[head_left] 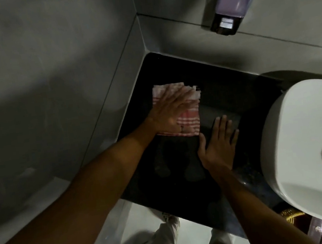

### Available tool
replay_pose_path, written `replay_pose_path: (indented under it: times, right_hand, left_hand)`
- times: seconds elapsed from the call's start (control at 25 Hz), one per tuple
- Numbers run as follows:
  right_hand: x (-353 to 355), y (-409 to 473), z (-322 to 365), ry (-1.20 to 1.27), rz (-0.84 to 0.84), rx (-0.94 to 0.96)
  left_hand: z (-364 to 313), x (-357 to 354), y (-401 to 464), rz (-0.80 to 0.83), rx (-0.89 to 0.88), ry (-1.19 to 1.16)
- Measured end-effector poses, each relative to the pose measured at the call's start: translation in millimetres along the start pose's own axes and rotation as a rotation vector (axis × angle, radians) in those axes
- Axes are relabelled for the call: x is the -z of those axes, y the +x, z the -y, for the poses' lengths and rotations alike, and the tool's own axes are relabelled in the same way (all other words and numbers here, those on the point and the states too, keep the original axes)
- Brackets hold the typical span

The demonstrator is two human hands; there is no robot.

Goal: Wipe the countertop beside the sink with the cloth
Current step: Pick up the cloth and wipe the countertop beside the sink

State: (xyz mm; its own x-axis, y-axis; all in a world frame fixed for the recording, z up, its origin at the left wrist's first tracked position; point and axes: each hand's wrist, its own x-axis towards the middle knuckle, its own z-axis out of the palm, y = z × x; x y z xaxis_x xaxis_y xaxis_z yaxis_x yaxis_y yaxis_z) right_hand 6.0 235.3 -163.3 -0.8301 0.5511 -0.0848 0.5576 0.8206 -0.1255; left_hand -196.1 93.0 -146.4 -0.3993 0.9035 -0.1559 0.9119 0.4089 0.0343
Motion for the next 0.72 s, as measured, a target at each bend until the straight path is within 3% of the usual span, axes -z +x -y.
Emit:
replay_pose_path:
  times: [0.12,0.24,0.32,0.52,0.72]
  right_hand:
    - [0,-1,-2,0.009,-0.002,-0.001]
    - [2,-2,-1,0.025,-0.016,-0.004]
    - [4,-4,-1,0.037,-0.012,0.003]
    - [13,-5,1,0.041,0.037,-0.002]
    - [18,-8,1,0.039,0.065,0.010]
  left_hand:
    - [-11,-1,-12,-0.153,0.293,-0.171]
    - [-34,-5,-38,-0.161,0.701,-0.230]
    - [-50,-12,-64,-0.173,0.854,-0.247]
    - [-86,-25,-125,-0.246,1.044,-0.244]
    - [-122,-43,-181,-0.183,1.120,-0.233]
